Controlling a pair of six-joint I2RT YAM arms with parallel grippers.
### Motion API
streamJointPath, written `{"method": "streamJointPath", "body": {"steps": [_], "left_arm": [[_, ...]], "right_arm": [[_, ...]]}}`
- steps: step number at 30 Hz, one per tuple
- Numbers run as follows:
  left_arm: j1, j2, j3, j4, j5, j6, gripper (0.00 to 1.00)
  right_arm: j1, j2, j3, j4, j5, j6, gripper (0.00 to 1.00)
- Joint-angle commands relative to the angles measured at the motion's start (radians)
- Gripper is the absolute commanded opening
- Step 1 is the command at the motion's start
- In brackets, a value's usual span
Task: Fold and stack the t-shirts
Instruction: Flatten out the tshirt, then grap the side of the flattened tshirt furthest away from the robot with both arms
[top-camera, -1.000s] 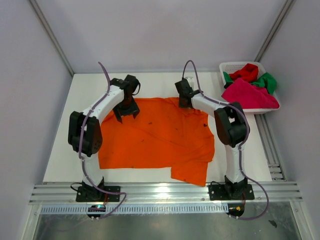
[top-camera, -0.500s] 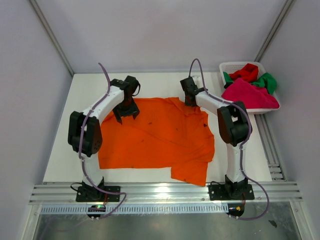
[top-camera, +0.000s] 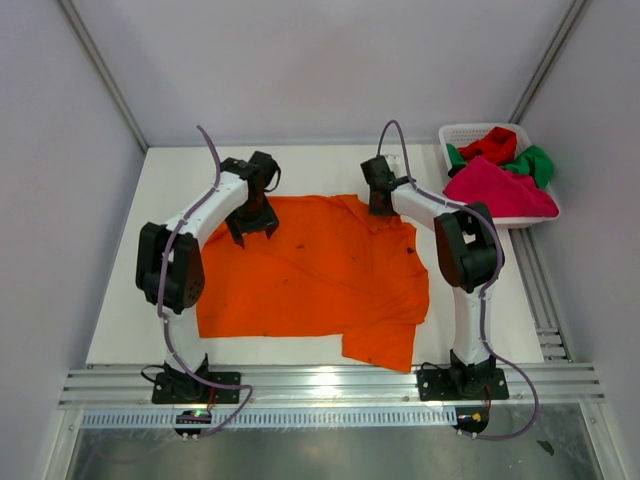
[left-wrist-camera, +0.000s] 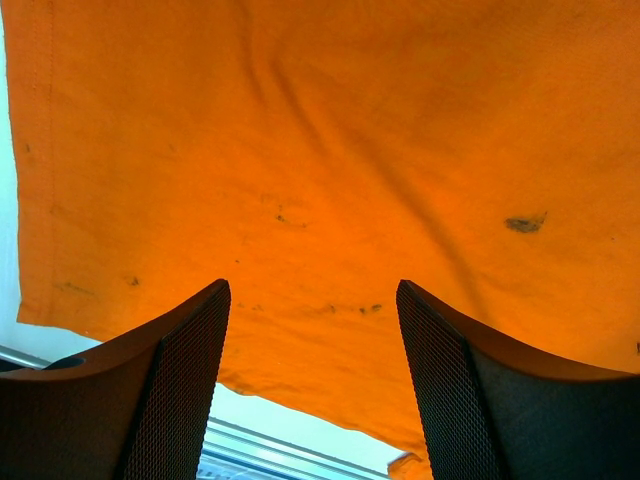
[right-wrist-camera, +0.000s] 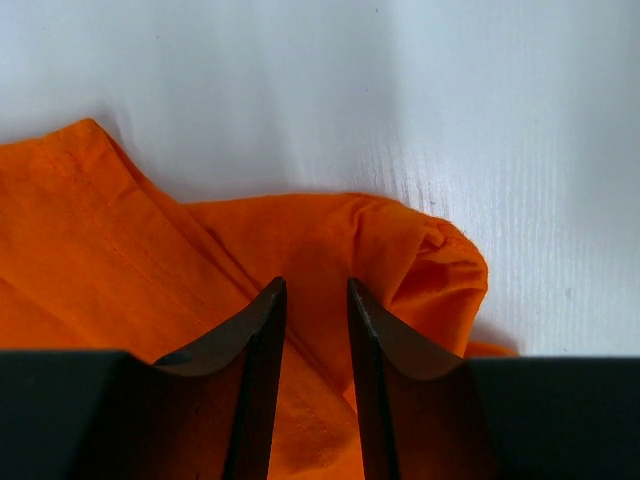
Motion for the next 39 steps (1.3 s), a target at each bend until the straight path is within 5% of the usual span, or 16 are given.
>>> {"method": "streamJointPath", "body": {"steps": [1,35,39], "left_arm": [[0.0,-0.033,0.008,0.022,0.007,-0.019,0.7],[-0.023,0.016,0.02,0.06,0.035,-0.04,0.7],[-0.034,0.028,0.024,0.065,0.038,-0.043,0.7]], "right_arm": [[0.003,-0.032,-0.021,-0.004,-0.028,0.021,0.35],[0.004,-0.079,-0.037,-0.01,-0.205,0.009,0.35],[0.004,-0.099,-0.047,0.045,-0.325,-0.028,0.35]]}}
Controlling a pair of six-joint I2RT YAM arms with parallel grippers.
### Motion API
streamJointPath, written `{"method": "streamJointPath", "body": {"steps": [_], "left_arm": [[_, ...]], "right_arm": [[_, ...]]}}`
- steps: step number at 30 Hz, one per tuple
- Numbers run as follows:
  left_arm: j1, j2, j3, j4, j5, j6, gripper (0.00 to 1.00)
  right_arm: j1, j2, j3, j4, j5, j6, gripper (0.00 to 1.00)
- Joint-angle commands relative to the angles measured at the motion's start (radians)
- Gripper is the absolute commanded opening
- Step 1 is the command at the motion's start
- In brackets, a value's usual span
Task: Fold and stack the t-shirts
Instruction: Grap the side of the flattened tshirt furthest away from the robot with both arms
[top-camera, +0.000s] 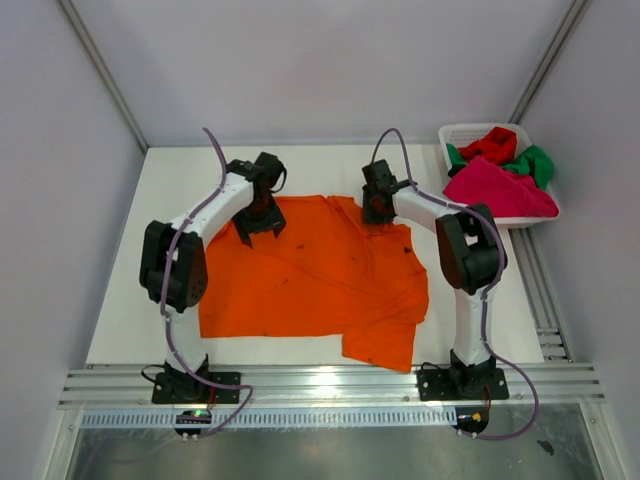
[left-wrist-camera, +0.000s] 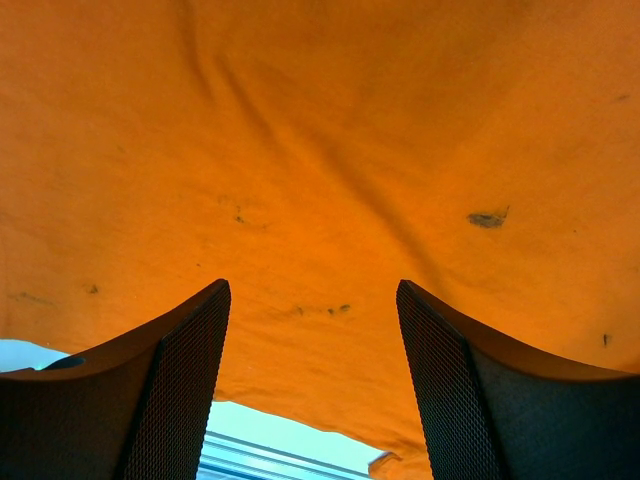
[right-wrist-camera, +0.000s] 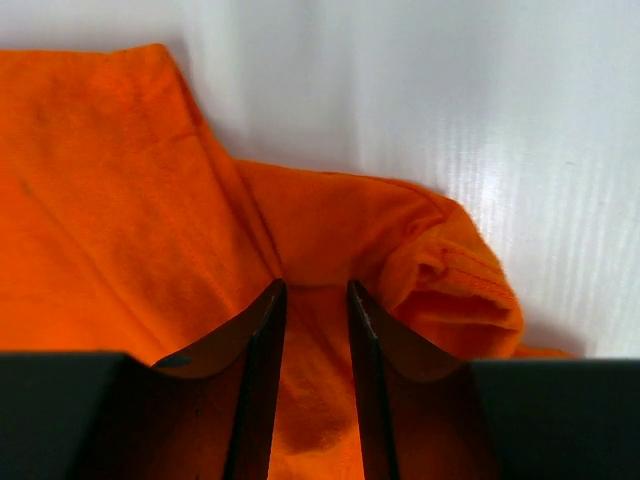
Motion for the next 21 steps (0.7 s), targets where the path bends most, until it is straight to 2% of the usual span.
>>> {"method": "streamJointPath", "body": {"steps": [1,12,21], "left_arm": [[-0.018,0.018,0.025,0.021,0.009,-0.021,0.7],[-0.042,0.022,0.019,0.013,-0.003,-0.026,0.7],[-0.042,0.018,0.019,0.013,-0.006,-0.021,0.7]], "right_arm": [[0.005,-0.084,0.002,0.07,-0.129,-0.028,0.35],[-0.02,-0.094,0.025,0.049,-0.242,-0.033,0.36],[-0.046,-0.091,-0.01,0.012,-0.134,-0.03,0.36]]}}
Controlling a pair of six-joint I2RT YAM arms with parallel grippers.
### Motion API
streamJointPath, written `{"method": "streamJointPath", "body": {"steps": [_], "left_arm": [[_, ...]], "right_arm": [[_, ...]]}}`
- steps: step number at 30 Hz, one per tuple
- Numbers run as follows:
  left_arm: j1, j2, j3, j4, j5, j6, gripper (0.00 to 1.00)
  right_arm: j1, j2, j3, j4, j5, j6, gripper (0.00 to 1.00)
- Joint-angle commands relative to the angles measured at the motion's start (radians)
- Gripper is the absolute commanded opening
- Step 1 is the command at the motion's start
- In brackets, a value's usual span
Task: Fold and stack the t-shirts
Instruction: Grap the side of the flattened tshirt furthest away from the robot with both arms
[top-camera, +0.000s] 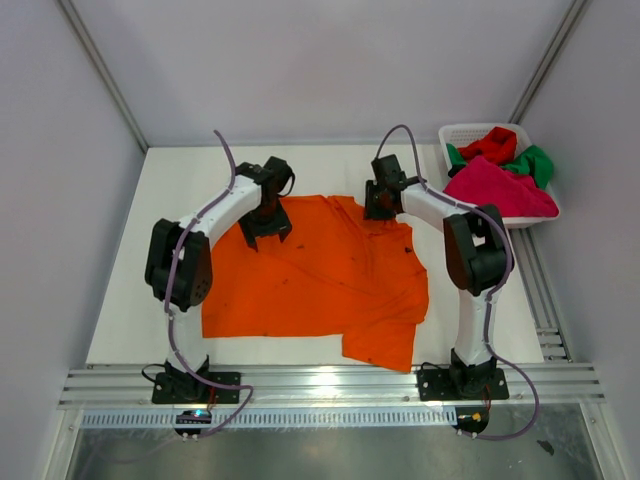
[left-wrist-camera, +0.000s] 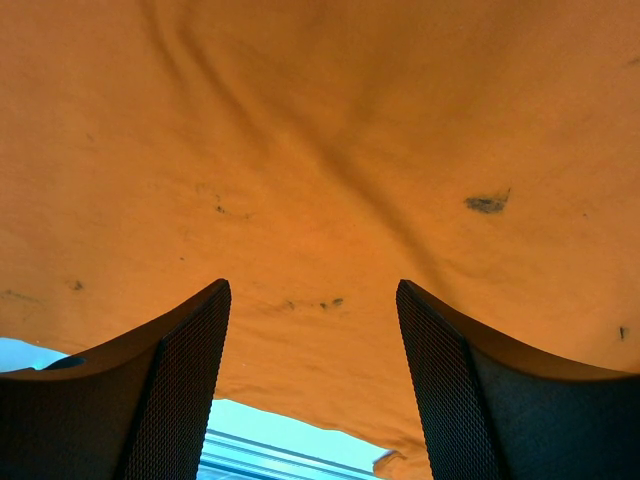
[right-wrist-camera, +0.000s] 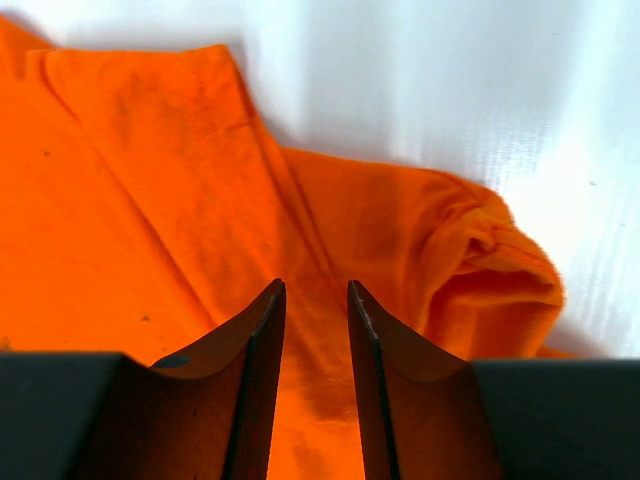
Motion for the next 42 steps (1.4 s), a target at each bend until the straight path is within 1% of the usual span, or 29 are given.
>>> {"method": "streamJointPath", "body": {"steps": [1,14,16,30,32,33,34,36,38,42], "left_arm": [[-0.001,-0.007,0.02,0.014,-0.002,-0.015,0.7],[-0.001,0.011,0.048,0.012,0.001,-0.018,0.7],[-0.001,0.017,0.048,0.015,0.006,-0.022,0.7],[-0.005,0.034,0.062,0.023,0.009,-0.026,0.69],[-0.005,0.036,0.062,0.029,0.014,-0.025,0.67],[-0.005,0.037,0.063,0.031,0.017,-0.022,0.63],[-0.007,0.037,0.063,0.034,0.018,-0.019,0.59],[-0.007,0.037,0.063,0.041,0.021,-0.014,0.51],[-0.007,0.039,0.066,0.04,0.021,-0.014,0.51],[-0.007,0.045,0.073,0.028,0.014,-0.015,0.55]], "right_arm": [[-0.015,-0.055,-0.005,-0.014,0.049,-0.005,0.36],[-0.019,-0.065,-0.027,-0.016,0.012,0.003,0.36],[-0.02,-0.067,-0.027,-0.017,-0.031,0.005,0.36],[-0.02,-0.078,-0.036,-0.026,-0.062,0.009,0.36],[-0.02,-0.079,-0.038,-0.025,-0.067,0.006,0.33],[-0.02,-0.079,-0.039,-0.022,-0.07,0.002,0.31],[-0.02,-0.081,-0.041,-0.02,-0.071,0.0,0.21],[-0.02,-0.078,-0.041,-0.019,-0.08,-0.003,0.12],[-0.02,-0.076,-0.041,-0.017,-0.096,-0.011,0.07],[-0.019,-0.079,-0.044,-0.013,-0.102,-0.015,0.04]]}}
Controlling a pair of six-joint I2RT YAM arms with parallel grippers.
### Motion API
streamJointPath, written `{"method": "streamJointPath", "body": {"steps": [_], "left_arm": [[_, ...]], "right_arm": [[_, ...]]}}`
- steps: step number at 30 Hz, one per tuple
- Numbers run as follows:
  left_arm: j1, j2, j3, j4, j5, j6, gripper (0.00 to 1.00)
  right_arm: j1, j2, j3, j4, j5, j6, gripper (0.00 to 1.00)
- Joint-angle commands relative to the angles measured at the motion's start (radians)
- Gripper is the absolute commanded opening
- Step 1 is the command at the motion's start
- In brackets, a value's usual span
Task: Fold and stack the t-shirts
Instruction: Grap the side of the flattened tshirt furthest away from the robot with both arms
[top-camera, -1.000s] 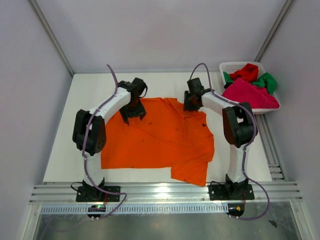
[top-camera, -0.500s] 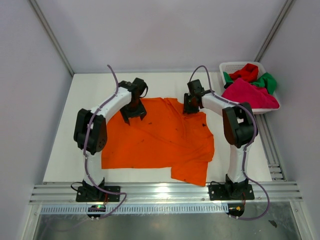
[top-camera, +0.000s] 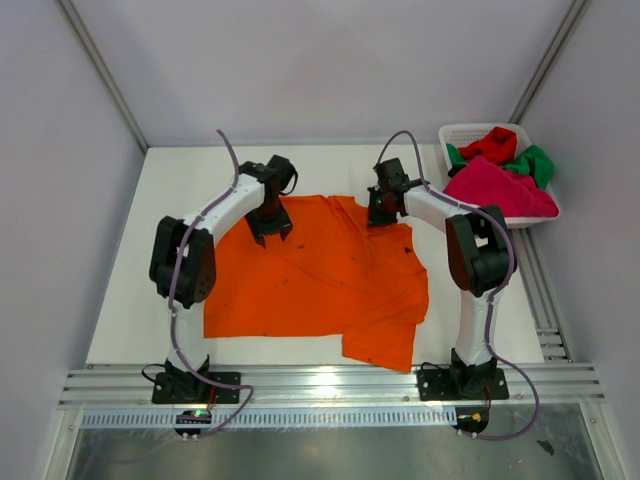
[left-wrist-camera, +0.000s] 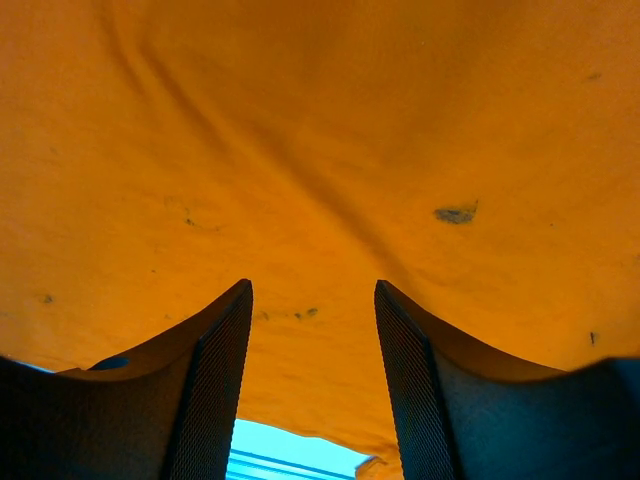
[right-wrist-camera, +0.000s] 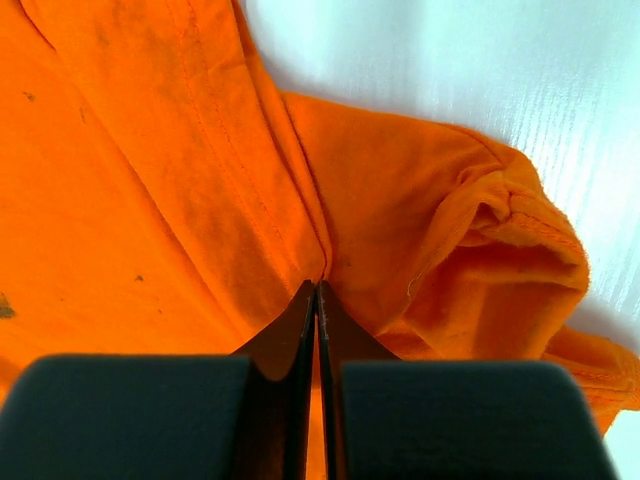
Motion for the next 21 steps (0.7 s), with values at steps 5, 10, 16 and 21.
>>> {"method": "streamJointPath", "body": {"steps": [5,10,16,21], "left_arm": [[-0.003,0.018,0.06,-0.011,-0.02,0.001,0.58],[-0.003,0.046,0.153,-0.077,-0.1,0.016,0.62],[0.031,0.156,0.368,-0.196,-0.235,0.001,0.69],[0.14,0.23,0.467,-0.302,-0.318,-0.067,0.7]], "right_arm": [[0.001,-0.077,-0.005,0.02,-0.016,-0.022,0.03],[0.001,-0.084,0.012,0.02,0.01,-0.028,0.03],[0.001,-0.089,0.028,0.011,0.015,-0.036,0.03],[0.0,-0.116,-0.011,0.02,0.023,-0.039,0.03]]}}
